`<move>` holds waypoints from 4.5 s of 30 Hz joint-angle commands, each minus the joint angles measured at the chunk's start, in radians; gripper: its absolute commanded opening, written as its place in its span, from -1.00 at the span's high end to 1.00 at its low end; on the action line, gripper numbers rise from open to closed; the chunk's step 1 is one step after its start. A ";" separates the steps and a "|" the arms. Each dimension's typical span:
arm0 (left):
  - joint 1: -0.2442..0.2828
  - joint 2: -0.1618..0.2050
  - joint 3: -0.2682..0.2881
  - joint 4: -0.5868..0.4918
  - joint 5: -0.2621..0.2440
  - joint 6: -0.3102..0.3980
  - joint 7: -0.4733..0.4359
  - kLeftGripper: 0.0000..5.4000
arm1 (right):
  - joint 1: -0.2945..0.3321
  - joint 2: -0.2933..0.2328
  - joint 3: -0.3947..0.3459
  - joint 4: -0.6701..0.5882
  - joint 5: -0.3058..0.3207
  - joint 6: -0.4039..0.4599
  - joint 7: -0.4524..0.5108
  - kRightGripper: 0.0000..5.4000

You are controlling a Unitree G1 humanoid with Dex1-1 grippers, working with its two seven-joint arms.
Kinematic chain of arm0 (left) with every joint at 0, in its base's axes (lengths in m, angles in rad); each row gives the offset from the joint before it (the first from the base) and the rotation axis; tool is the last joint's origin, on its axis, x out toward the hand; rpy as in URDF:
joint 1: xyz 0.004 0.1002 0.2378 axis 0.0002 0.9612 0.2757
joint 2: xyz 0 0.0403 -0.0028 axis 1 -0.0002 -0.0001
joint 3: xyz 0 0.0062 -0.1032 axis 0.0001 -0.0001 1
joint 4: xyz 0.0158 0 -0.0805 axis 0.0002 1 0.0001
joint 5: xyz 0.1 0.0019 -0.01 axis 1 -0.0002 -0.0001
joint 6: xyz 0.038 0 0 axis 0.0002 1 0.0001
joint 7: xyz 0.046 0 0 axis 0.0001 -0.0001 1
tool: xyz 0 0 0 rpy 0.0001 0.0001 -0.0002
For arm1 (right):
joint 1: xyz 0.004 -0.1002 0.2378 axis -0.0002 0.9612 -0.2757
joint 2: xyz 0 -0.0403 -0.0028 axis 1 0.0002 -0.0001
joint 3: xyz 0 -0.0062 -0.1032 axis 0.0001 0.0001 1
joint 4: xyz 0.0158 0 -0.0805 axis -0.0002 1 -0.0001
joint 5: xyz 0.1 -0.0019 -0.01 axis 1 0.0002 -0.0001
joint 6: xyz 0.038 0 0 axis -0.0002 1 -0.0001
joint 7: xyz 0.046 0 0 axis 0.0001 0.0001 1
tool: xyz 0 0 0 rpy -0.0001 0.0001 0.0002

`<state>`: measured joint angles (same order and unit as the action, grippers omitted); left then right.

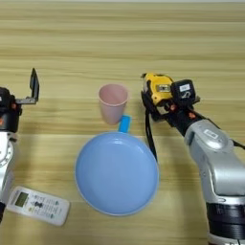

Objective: Move the objects on the table

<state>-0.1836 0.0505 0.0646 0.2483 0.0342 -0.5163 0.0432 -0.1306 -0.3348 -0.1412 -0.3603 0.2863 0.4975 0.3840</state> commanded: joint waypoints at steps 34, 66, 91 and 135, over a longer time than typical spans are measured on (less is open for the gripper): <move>0.035 0.003 -0.039 -0.087 -0.061 0.070 -0.102 -1.00 | 0.257 -0.281 0.304 -0.135 -0.053 -0.227 0.444 -0.59; 0.033 -0.001 -0.045 -0.082 -0.036 0.066 -0.090 -1.00 | 0.201 -0.217 0.394 0.056 -0.141 -0.264 0.424 -0.99; 0.019 -0.002 -0.053 -0.046 -0.018 0.047 -0.080 -1.00 | -0.094 0.031 0.240 0.362 -0.117 -0.121 0.068 -0.99; 0.046 -0.003 -0.068 -0.092 -0.009 0.057 -0.074 -1.00 | -0.318 0.205 0.277 0.827 -0.262 -0.367 0.018 -0.99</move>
<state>-0.1417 0.0500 -0.0032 0.1676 0.0206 -0.4679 -0.0331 -0.4203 -0.1386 0.1441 0.4482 0.0302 0.1422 0.4159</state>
